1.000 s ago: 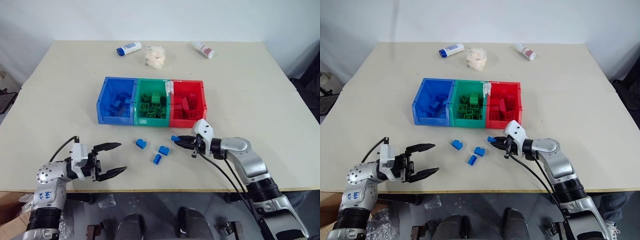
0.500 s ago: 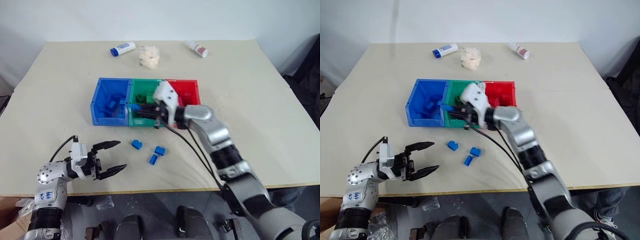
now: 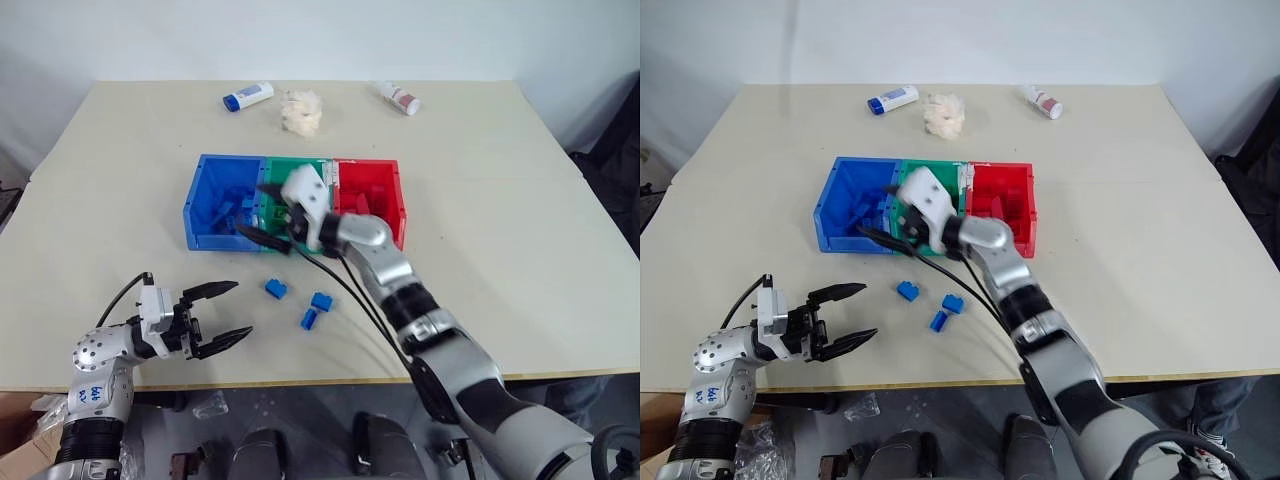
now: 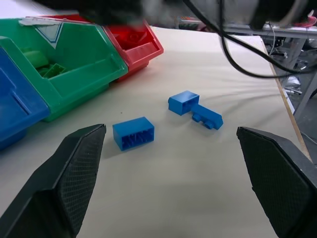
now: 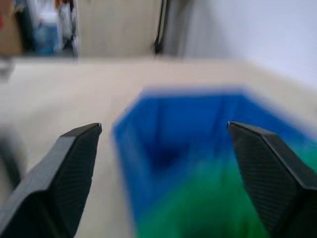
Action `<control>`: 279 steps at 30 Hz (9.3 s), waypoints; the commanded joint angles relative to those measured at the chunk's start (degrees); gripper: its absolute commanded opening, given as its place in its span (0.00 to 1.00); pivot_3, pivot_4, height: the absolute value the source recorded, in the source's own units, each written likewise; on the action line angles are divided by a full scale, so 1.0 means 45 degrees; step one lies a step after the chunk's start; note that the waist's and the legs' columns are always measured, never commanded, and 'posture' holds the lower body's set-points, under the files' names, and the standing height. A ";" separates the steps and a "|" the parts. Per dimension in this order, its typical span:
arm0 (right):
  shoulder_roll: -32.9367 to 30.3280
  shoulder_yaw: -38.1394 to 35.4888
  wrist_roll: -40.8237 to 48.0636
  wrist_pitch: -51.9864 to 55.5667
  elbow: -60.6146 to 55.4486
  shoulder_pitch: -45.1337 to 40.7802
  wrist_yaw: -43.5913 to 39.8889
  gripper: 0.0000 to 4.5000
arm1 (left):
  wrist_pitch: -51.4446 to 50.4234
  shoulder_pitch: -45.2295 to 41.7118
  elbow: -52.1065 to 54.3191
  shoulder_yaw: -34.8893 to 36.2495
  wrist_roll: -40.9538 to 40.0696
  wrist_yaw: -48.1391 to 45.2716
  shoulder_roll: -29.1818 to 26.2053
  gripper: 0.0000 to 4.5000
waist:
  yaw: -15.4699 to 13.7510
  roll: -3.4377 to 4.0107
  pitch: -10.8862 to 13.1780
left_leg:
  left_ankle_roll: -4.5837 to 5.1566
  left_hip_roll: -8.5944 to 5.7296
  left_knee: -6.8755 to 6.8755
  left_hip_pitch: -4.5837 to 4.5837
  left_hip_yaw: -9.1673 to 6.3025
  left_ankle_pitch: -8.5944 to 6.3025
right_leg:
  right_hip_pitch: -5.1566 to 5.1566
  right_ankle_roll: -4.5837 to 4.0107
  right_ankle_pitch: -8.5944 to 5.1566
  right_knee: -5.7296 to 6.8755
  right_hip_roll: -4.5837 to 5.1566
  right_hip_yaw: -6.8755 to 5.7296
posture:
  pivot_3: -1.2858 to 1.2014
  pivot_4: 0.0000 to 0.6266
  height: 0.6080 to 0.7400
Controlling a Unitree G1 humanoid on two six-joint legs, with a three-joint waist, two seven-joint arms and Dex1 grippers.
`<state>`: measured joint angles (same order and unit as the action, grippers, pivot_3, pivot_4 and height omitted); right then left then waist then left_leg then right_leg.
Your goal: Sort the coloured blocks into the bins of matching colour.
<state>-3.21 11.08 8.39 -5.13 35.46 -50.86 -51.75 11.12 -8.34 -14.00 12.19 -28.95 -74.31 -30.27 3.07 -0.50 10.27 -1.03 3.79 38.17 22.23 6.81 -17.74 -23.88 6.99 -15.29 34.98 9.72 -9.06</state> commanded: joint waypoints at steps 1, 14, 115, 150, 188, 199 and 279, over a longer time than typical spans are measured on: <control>-0.1603 -0.0100 0.1042 0.1500 -0.4065 0.1440 -0.1600 0.95 | 0.0136 -0.0271 -0.0065 -0.0061 -0.0085 -0.0214 -0.0051 1.00 | -0.0062 0.0001 0.0000 | 0.0000 0.0001 -0.0001 0.0000 -0.0006 0.0000 | 0.0000 0.0000 0.0000 0.0004 0.0000 -0.0003 | 0.52 0.24 1.00; -0.8552 -0.2516 0.2748 0.4624 -0.9753 0.7770 -0.3632 0.95 | 0.0449 -0.1607 -0.1735 -0.0473 0.0056 -0.1167 0.0013 1.00 | -0.0345 0.0000 0.0000 | 0.0002 0.0000 0.0002 -0.0011 0.0006 -0.0008 | 0.0005 -0.0001 -0.0001 -0.0017 -0.0002 -0.0001 | 0.52 0.24 1.00; -0.9000 -0.2910 0.3213 0.3866 -0.8125 0.7355 -0.4673 0.99 | -0.0240 0.0739 0.0966 0.0088 -0.0421 -0.0675 -0.0724 1.00 | -0.0349 0.0000 0.0000 | -0.0004 0.0018 0.0018 -0.0014 0.0020 -0.0014 | -0.0004 -0.0019 -0.0001 -0.0011 -0.0018 0.0012 | 0.52 0.24 1.00; -0.8257 -0.3446 0.3501 0.3846 -1.0397 0.9884 -0.2385 1.00 | -0.2614 -0.3039 0.3426 -0.6149 0.5876 0.3637 -0.0113 0.44 | -0.0710 0.0000 0.0000 | 0.0002 0.0015 0.0057 -0.0013 0.0006 -0.0017 | 0.0022 -0.0017 0.0001 -0.0007 -0.0021 0.0006 | 0.52 0.24 1.00; -0.8586 -0.3462 0.4062 0.3898 -0.9224 0.8287 -0.3405 1.00 | -0.2805 -0.4943 0.0413 -0.1128 0.3217 0.4831 -0.1756 1.00 | -0.0574 -0.0002 0.0002 | 0.0012 0.0013 0.0095 -0.0010 0.0011 -0.0031 | 0.0034 0.0004 0.0013 -0.0003 -0.0022 0.0011 | 0.52 0.24 1.00; -0.8514 -0.3131 0.4242 0.3781 -0.8392 0.7658 -0.4529 1.00 | -0.2506 0.1001 0.2623 0.1080 0.0992 0.0834 -0.4276 1.00 | -0.0620 0.0011 0.0009 | 0.0011 0.0024 0.0098 -0.0015 0.0012 -0.0048 | 0.0029 -0.0003 0.0008 -0.0003 -0.0022 0.0017 | 0.52 0.24 1.00; -0.8696 -0.3306 0.3770 0.2773 -0.5384 0.5264 -0.5468 1.00 | -0.5619 -0.0497 0.2812 0.1999 -0.0438 0.2593 -0.2877 1.00 | -0.0353 0.0014 0.0012 | 0.0026 0.0029 0.0168 0.0012 0.0008 -0.0075 | 0.0034 0.0019 0.0020 0.0004 -0.0025 0.0023 | 0.52 0.24 1.00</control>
<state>-41.42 -2.77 25.23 8.57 10.82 -26.37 -75.12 -15.83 -11.89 -3.92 18.94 -29.47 -61.47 -42.55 1.48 -0.44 10.33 -0.92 3.92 38.93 22.27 6.85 -18.09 -23.72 7.07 -15.20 35.00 9.60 -8.95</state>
